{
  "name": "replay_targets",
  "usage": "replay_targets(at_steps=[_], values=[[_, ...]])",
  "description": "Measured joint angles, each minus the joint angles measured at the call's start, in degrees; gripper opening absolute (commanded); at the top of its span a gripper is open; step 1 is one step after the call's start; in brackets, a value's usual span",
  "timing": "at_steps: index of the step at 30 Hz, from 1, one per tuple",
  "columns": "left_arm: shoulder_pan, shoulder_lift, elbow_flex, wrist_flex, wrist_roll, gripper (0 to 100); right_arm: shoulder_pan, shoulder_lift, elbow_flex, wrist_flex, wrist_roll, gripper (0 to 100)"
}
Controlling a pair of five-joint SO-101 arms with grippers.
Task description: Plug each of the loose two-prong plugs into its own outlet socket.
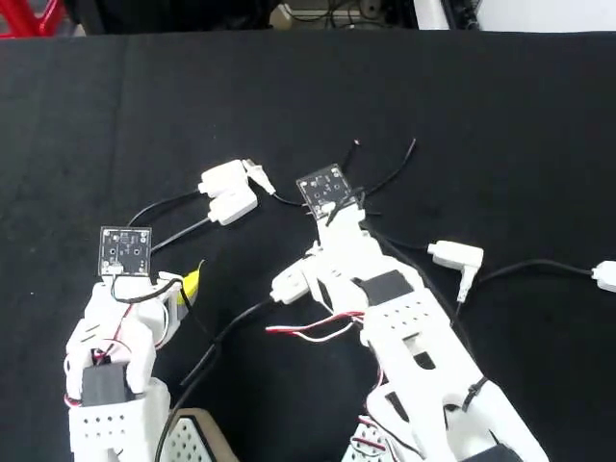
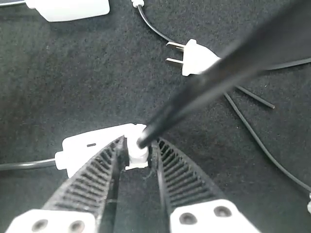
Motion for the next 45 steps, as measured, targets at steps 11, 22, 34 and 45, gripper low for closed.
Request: replay_targets(at_steps=[11, 22, 34, 45], values=[[0.00, 0.00, 0.00, 0.00, 0.00, 33, -2.81, 0.26, 0.00, -0.18, 0.35, 1.1], [0.00, 0.00, 0.00, 0.00, 0.00, 33, -6.42, 0.35, 2.46, 0.00, 2.55, 1.1], [0.00, 0.00, 0.00, 0.00, 0.00, 33, -3.52, -0.44, 4.48, 2.02, 2.55, 1.1], [0.00, 0.00, 0.00, 0.00, 0.00, 33, 17.67, -0.53, 3.25, 5.71, 11.96, 1.1]])
